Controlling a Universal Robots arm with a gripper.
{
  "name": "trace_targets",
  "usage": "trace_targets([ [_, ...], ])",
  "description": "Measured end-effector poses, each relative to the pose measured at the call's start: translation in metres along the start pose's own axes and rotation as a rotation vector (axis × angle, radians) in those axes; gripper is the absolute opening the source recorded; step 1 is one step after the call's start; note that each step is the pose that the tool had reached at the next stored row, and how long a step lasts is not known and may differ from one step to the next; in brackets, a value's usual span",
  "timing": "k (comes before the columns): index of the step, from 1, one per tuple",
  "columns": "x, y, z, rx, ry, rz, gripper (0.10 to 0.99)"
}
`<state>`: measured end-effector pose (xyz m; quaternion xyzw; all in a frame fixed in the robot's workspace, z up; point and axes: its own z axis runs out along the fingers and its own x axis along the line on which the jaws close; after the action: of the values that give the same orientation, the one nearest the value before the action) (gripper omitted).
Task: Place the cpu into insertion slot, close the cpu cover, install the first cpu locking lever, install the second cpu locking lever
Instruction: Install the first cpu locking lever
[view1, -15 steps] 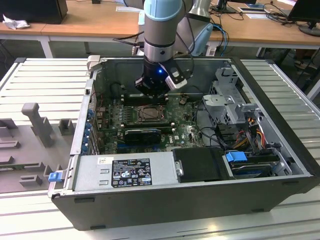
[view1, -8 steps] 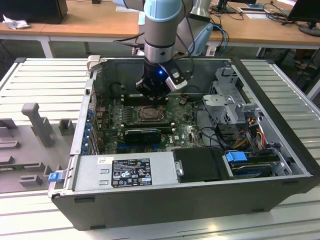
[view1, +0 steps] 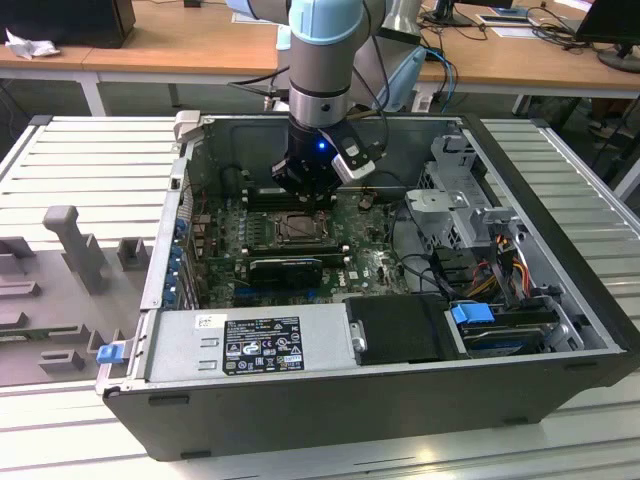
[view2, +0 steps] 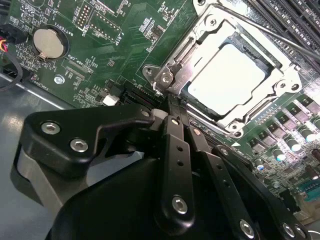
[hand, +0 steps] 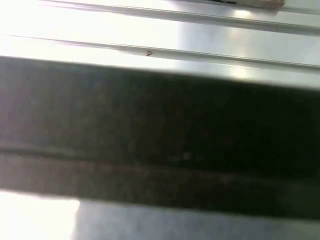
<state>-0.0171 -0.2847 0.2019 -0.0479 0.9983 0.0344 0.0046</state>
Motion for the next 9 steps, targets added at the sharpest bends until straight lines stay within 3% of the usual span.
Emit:
trace_targets([
  [3,-0.0002,0.0004,-0.0040,-0.003,-0.0003,0.000,0.106],
  [6,-0.0003,0.0015,-0.0200,-0.002,-0.0003,0.000,0.106],
  [9,-0.0003,0.0011,-0.0223,-0.002,-0.0003,0.000,0.106],
])
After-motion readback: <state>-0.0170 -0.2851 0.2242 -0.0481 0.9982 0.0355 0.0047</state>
